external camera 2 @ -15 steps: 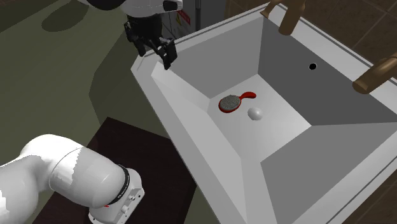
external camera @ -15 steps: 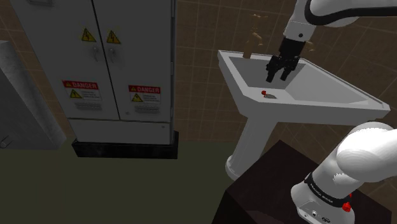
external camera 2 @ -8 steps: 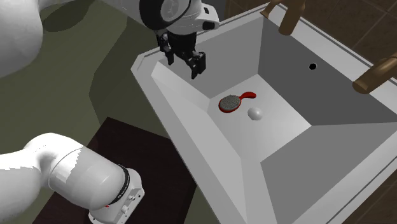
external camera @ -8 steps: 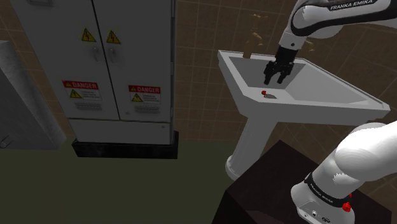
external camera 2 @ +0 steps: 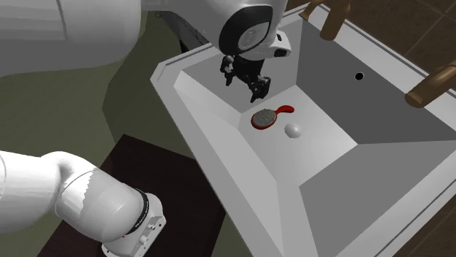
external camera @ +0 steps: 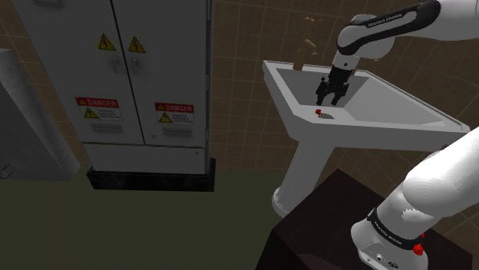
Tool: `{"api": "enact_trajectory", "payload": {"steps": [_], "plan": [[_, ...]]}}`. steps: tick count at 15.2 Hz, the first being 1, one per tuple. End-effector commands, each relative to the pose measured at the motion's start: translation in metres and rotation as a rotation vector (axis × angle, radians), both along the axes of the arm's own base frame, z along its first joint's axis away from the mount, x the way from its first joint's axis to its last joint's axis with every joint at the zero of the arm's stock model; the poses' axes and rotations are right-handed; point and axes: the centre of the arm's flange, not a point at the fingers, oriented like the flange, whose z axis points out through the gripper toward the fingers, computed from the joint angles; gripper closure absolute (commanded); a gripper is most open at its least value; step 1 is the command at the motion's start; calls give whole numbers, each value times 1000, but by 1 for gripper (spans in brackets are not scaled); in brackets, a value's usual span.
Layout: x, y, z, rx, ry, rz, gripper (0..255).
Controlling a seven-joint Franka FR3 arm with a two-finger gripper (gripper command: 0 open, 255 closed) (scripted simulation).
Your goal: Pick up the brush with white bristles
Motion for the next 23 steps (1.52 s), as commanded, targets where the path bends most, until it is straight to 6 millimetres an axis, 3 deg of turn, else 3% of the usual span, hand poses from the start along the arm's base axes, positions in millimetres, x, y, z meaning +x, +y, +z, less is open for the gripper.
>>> {"api": "enact_trajectory", "payload": {"steps": [1, 9, 16, 19, 20, 23], "plan": [[6, -23, -12, 7, 5, -14, 0], [33, -112, -69, 37, 23, -73, 0], [33, -112, -106, 37, 23, -73, 0], [33, -112, -109, 37, 23, -73, 0], [33, -112, -110, 37, 23, -73, 255], [34, -112, -110, 37, 23, -73, 255]]}}
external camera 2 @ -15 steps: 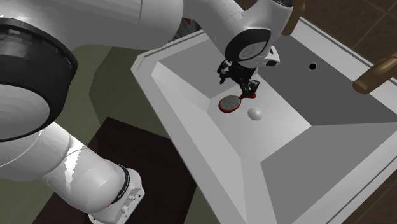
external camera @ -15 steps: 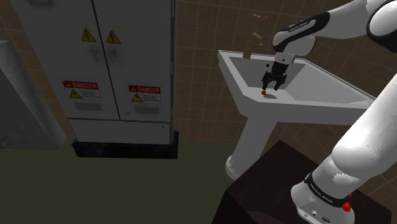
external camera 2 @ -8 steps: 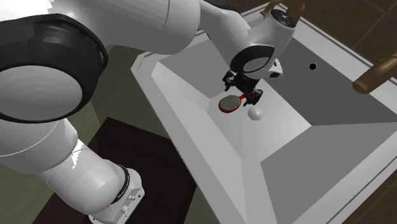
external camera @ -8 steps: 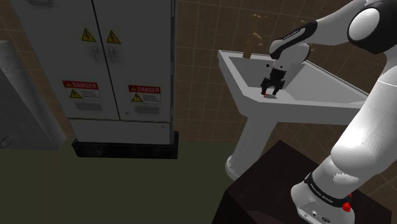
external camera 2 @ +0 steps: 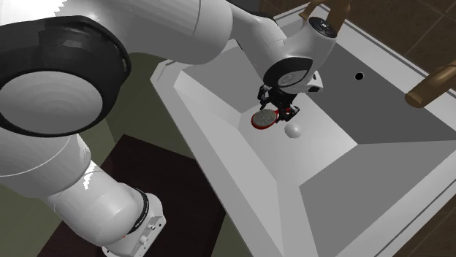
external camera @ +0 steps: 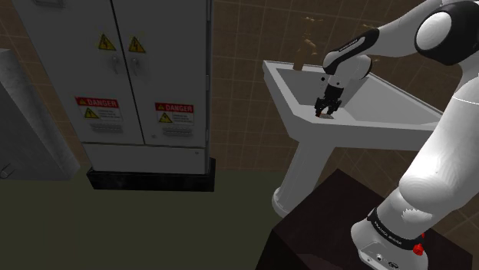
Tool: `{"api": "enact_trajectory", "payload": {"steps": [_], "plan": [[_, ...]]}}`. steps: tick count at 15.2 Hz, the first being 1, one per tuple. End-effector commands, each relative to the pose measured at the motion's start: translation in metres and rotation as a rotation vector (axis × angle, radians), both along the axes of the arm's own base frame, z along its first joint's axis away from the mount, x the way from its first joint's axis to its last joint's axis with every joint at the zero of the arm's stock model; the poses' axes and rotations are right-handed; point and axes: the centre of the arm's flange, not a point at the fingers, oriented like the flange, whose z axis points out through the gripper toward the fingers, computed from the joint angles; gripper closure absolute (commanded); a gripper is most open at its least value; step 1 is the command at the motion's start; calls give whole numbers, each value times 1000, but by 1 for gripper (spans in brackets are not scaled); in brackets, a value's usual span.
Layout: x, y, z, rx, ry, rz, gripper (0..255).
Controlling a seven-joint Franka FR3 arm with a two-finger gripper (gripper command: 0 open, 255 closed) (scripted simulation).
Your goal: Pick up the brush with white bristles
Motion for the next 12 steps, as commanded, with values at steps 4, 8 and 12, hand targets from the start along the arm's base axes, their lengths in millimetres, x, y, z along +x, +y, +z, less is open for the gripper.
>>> {"api": "enact_trajectory", "payload": {"steps": [4, 8, 12], "plan": [[0, 0, -1, 0, 1, 0, 255], [-1, 0, 11, 0, 1, 0, 255], [-1, 0, 32, 0, 1, 0, 255]]}}
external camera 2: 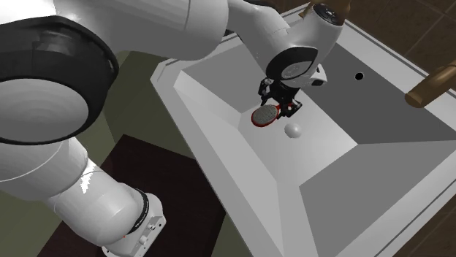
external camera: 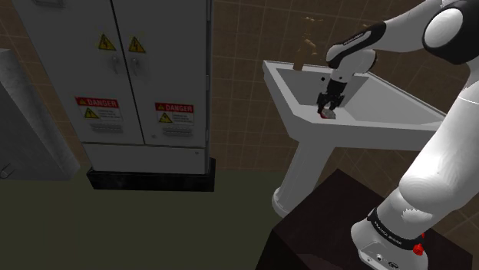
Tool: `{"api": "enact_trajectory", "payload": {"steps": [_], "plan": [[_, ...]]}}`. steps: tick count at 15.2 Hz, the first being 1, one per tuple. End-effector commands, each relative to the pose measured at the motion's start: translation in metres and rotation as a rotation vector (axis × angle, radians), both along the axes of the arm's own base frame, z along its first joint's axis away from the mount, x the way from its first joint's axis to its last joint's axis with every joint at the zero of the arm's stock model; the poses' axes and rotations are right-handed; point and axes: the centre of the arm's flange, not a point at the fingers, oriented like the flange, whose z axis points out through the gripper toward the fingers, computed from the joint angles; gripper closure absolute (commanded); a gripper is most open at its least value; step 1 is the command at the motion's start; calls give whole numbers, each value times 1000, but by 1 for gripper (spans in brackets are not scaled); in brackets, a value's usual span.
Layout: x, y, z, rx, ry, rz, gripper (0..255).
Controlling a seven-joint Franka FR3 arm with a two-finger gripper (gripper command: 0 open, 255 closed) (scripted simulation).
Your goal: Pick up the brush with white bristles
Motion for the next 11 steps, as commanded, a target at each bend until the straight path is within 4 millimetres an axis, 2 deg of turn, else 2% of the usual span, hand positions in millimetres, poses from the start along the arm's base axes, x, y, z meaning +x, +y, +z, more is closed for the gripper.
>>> {"api": "enact_trajectory", "payload": {"steps": [1, 9, 11], "plan": [[1, 0, 10, 0, 0, 0, 255], [1, 0, 52, 0, 0, 0, 255], [1, 0, 53, 0, 0, 0, 255]]}}
